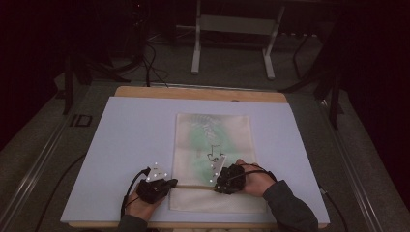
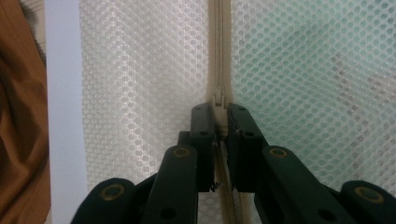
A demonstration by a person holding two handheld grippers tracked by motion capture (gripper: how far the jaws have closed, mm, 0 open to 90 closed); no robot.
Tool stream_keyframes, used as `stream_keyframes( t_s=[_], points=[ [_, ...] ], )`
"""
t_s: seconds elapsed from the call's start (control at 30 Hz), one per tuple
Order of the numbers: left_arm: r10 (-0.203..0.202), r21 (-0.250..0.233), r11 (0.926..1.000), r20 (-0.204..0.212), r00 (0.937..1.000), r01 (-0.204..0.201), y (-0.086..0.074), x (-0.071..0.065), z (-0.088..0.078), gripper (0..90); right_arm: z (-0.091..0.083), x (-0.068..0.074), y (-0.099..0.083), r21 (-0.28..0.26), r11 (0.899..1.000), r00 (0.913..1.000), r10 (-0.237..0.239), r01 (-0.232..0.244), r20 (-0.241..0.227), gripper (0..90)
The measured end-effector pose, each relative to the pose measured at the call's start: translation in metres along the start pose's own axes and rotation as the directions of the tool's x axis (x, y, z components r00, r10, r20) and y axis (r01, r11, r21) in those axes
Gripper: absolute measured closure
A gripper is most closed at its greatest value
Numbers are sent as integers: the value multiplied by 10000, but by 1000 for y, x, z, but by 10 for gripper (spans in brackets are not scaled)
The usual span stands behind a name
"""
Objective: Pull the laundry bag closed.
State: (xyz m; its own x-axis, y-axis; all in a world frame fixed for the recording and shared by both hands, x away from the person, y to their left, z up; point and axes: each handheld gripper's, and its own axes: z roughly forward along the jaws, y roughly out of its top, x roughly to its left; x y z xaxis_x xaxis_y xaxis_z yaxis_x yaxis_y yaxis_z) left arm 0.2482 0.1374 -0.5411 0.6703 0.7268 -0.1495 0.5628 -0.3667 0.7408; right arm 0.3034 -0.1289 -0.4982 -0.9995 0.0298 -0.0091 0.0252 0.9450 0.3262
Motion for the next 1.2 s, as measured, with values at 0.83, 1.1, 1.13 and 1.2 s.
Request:
stream_keyframes(
  t_s=[0.83, 1.1, 1.13, 1.2],
  points=[
    [-55, -12, 10000, 35, 10000, 55, 0, 0, 0, 896, -4, -1, -16, -203, 9993, 9995, 324, -324, 12, 824],
    [-55, -12, 10000, 32, 10000, 55, 0, 0, 0, 895, -4, -1, -18, -290, 9988, 9992, 389, -389, -19, 824],
    [-73, -14, 10000, 33, 10000, 73, 0, 0, 0, 895, -4, -1, -18, -307, 9988, 9993, 379, -380, -23, 824],
    [-77, -13, 10000, 41, 10000, 77, 0, 0, 0, 895, -4, -1, -19, -244, 9990, 9993, 365, -366, -14, 824]
  ],
)
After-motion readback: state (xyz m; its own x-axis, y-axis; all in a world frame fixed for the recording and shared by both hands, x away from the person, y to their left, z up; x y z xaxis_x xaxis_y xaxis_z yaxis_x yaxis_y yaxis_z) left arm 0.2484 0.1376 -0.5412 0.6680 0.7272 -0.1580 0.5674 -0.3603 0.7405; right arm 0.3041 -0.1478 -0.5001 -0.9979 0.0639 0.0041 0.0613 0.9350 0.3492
